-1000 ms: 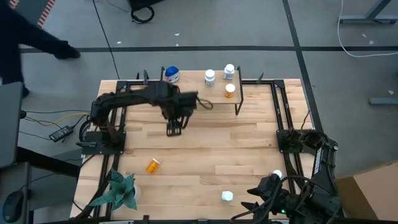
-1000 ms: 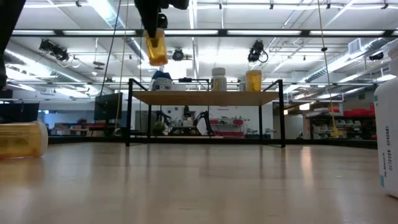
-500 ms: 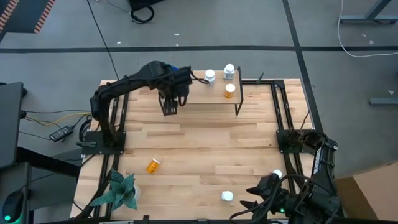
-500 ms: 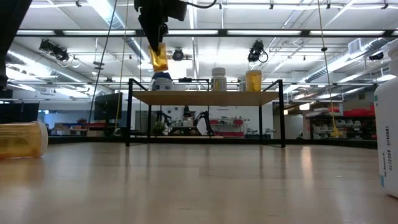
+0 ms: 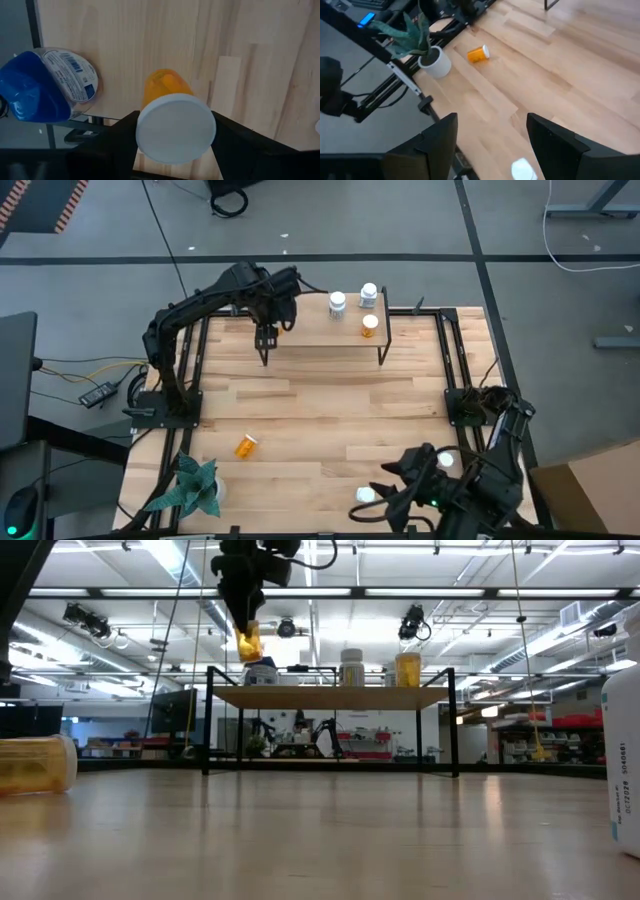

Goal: Pick and place medicine bottles onto shelf by color
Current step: Put the bottom orange pill bottle on the shelf

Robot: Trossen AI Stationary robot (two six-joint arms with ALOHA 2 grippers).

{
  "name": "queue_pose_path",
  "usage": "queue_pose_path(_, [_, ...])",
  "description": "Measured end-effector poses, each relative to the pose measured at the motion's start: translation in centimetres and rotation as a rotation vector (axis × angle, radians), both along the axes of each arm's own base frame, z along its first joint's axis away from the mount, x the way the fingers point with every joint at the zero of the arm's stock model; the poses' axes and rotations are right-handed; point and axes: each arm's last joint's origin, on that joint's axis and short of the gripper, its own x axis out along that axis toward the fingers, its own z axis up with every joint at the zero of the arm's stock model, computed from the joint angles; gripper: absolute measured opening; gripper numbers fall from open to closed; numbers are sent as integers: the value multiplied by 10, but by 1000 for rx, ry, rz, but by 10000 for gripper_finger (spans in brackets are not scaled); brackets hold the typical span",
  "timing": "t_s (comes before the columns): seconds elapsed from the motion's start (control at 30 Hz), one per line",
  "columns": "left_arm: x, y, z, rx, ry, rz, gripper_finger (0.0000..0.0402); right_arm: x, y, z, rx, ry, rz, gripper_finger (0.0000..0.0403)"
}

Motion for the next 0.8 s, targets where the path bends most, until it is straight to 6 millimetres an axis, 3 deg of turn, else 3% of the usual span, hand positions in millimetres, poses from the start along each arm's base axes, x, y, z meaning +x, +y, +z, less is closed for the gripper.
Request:
queue_pose_path(0.37, [9, 10, -17, -22, 46, 21, 227, 20, -19, 0, -53, 34, -17, 245])
queue_pose_path(0.8, [12, 20, -25, -30, 69, 50, 229, 21, -19, -1, -50, 50, -6, 245])
